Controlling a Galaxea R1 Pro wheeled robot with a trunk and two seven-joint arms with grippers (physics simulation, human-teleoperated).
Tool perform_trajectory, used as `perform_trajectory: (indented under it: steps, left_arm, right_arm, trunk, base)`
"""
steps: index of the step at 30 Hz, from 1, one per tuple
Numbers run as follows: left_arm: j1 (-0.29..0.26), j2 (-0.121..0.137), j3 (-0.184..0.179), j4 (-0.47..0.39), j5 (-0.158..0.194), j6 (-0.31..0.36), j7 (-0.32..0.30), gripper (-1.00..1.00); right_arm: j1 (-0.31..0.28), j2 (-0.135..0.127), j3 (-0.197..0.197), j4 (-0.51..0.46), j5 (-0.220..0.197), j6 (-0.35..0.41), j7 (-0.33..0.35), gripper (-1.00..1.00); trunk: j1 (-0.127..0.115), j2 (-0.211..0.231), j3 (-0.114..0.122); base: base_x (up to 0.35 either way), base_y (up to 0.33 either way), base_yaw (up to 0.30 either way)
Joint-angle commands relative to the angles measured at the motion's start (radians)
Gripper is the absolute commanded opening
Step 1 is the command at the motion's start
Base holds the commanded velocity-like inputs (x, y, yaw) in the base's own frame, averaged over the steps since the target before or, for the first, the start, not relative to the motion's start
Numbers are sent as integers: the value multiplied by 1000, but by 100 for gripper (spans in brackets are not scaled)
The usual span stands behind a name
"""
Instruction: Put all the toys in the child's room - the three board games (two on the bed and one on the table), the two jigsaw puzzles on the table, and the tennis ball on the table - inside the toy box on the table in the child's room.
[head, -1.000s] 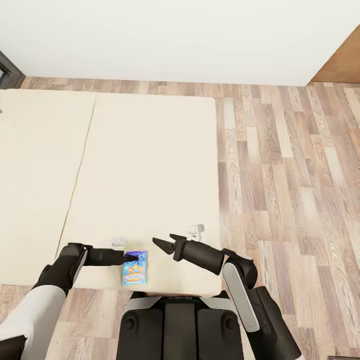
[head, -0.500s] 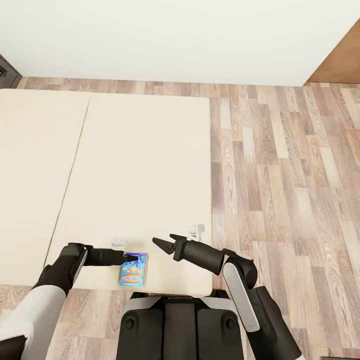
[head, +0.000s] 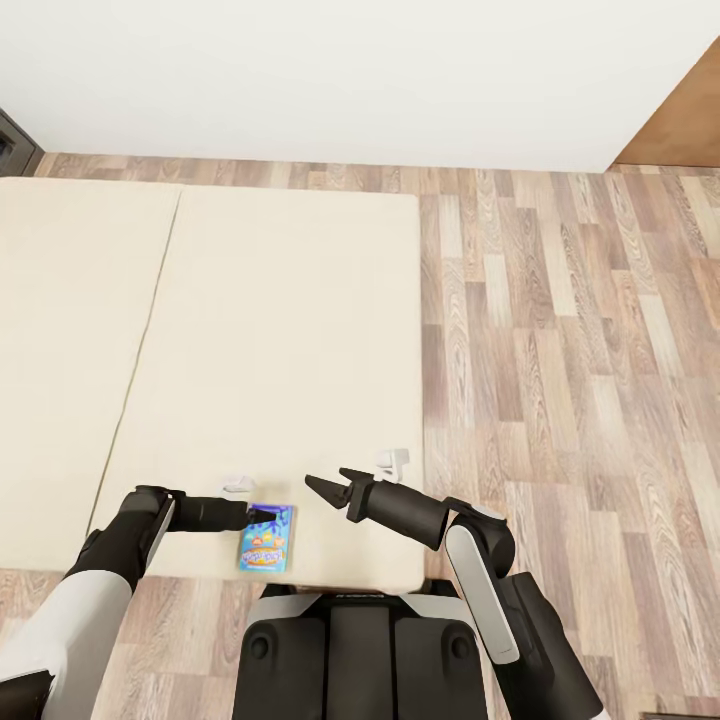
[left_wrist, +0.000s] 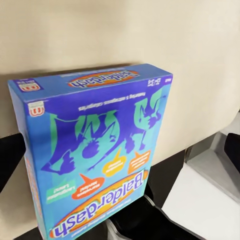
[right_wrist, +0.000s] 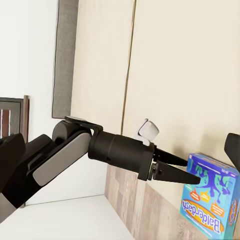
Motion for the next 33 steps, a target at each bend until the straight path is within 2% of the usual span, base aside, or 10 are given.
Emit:
perform_trajectory:
  steps: [1, 33]
  left_arm:
    - [0, -1, 5, -1, -9, 7, -9, 100]
    - [0, 6, 3, -1, -11, 6, -7, 100]
  right_arm:
    - [0, 0, -1, 0, -3, 7, 0, 100]
    - [0, 0, 0, -1, -3, 7, 0, 100]
  trunk:
    - [0, -1, -1]
    - [0, -1, -1]
  base:
    - [-84, -45, 0]
    - [-49, -9, 0]
